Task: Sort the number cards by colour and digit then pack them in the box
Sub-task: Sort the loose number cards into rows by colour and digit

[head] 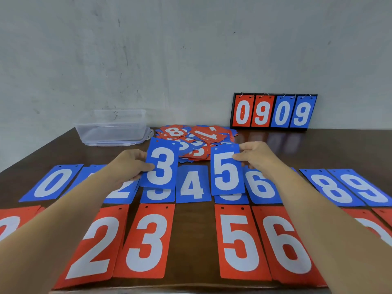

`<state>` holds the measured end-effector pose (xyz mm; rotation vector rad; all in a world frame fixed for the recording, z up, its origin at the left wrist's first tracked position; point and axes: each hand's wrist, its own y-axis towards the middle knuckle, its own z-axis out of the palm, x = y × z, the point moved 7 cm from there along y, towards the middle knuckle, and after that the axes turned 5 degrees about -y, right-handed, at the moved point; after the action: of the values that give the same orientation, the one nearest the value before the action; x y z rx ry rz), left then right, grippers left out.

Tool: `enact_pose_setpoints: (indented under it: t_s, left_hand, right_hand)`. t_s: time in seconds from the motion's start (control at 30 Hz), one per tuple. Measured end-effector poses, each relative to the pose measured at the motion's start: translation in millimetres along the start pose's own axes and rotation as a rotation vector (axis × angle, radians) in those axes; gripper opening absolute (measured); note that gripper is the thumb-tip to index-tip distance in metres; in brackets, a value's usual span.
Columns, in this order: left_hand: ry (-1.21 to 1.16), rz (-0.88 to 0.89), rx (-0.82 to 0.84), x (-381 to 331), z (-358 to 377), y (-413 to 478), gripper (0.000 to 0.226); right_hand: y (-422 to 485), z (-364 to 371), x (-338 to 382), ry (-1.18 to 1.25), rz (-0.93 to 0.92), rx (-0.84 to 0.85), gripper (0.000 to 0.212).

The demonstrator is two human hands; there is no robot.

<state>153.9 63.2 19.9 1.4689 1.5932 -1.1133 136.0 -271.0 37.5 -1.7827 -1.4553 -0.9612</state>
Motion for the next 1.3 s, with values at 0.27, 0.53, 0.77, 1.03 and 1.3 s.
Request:
enact_pose_setpoints:
  t_s: [0.27,0.53,0.77,1.03,1.3]
  left_hand:
    - [0.101,-0.017,-0.081,20,1,-12,0.025]
    - [0.562,0.087,-0.171,19,8,-17,0.049]
    - [0.834,0.066,-0.199,16,13,-15,0.034]
    - [0.910,0.030,-0.208,7,15,-6,0.015]
    - [0.859,0.088,-0.226,-18,21,26,0.018]
  right_hand:
    - [-4,19,-16,-0.195,0.023,0.000,0.014]
    - [-8,28,-18,-0.688,0.005,-0.162,0.031]
    - [-8,27,-18,-0.726,0.018,-0.162,0.032]
    - [2,27,-15,-0.703,-0.018,-0.126,0.026]
    - [56,21,3,-0.528,-0.080,-0.125,0.013]
